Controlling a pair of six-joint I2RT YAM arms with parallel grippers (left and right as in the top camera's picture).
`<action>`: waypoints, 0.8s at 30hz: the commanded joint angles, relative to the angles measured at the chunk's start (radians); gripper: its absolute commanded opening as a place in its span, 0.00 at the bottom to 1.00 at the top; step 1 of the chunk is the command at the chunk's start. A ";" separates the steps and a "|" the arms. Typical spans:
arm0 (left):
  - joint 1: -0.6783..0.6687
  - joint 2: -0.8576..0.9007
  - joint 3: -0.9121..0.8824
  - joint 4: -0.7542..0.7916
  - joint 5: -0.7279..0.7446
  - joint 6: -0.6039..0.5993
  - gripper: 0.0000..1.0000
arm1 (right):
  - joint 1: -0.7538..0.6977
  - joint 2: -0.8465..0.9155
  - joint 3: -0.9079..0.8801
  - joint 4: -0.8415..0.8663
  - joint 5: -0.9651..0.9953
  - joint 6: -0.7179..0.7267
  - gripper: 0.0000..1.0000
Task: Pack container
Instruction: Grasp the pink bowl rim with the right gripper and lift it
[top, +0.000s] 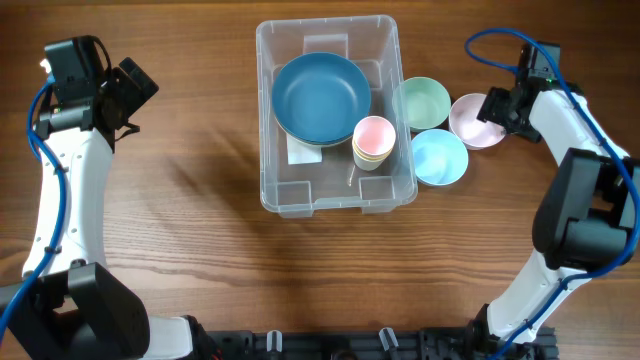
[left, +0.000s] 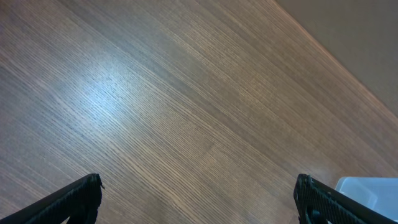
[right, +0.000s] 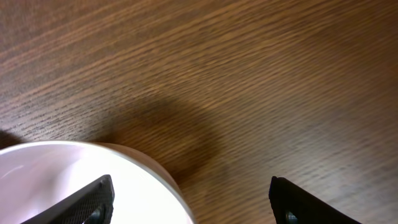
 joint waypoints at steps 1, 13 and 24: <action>0.005 0.008 0.008 0.000 -0.010 0.000 1.00 | -0.003 0.034 0.008 0.010 -0.038 -0.017 0.74; 0.005 0.008 0.008 0.000 -0.010 0.000 1.00 | -0.057 0.037 0.008 -0.021 -0.034 -0.017 0.15; 0.005 0.008 0.008 0.000 -0.010 0.000 1.00 | -0.121 0.016 0.011 -0.051 -0.035 -0.017 0.04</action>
